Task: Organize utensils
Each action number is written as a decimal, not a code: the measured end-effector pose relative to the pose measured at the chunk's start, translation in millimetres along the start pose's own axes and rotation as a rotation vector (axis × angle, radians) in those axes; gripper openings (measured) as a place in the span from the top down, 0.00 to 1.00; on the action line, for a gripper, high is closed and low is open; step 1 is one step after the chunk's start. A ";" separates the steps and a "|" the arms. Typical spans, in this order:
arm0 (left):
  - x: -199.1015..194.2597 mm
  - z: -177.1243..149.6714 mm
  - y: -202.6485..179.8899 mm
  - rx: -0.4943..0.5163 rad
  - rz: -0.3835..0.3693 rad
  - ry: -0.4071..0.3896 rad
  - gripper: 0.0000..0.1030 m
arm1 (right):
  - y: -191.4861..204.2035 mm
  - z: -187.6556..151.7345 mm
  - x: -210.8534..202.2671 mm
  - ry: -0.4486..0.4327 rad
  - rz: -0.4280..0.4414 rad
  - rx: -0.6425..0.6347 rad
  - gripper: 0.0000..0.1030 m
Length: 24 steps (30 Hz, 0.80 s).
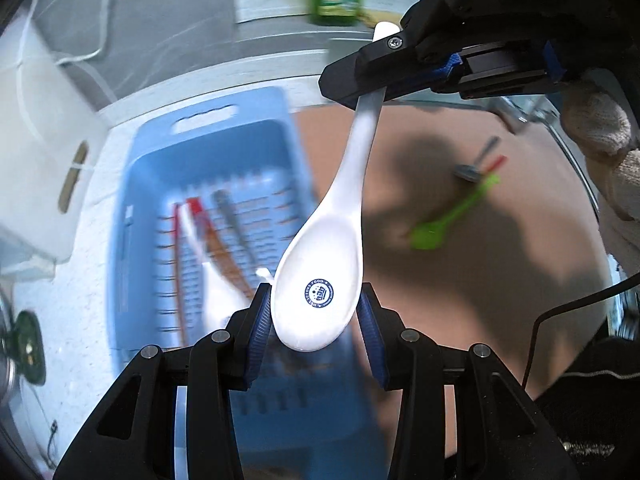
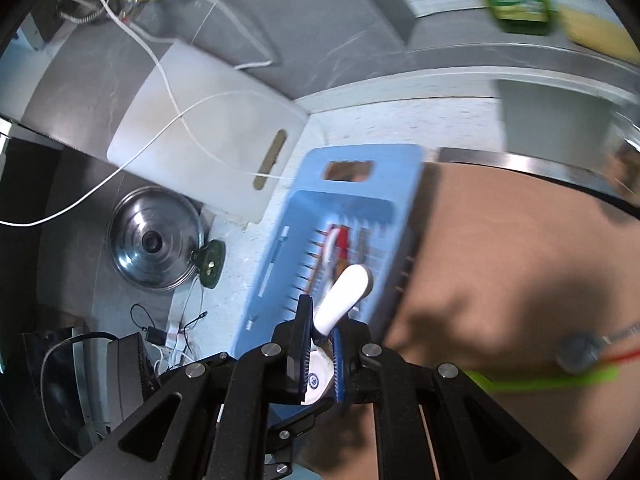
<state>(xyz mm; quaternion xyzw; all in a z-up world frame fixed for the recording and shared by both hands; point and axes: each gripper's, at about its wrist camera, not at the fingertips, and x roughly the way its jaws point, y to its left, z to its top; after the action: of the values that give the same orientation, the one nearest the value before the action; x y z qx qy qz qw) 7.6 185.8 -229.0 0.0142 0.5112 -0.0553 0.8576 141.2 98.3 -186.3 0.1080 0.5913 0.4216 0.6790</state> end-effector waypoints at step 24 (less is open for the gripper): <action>65.9 -10.7 70.8 -0.196 0.049 0.133 0.62 | 7.6 50.1 148.6 0.249 0.009 -0.033 0.93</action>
<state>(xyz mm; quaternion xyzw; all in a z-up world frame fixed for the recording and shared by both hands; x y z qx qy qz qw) 37.0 251.7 -294.3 -0.0535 0.5695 0.0170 0.8200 174.5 224.7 -273.3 0.0463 0.6637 0.4444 0.5999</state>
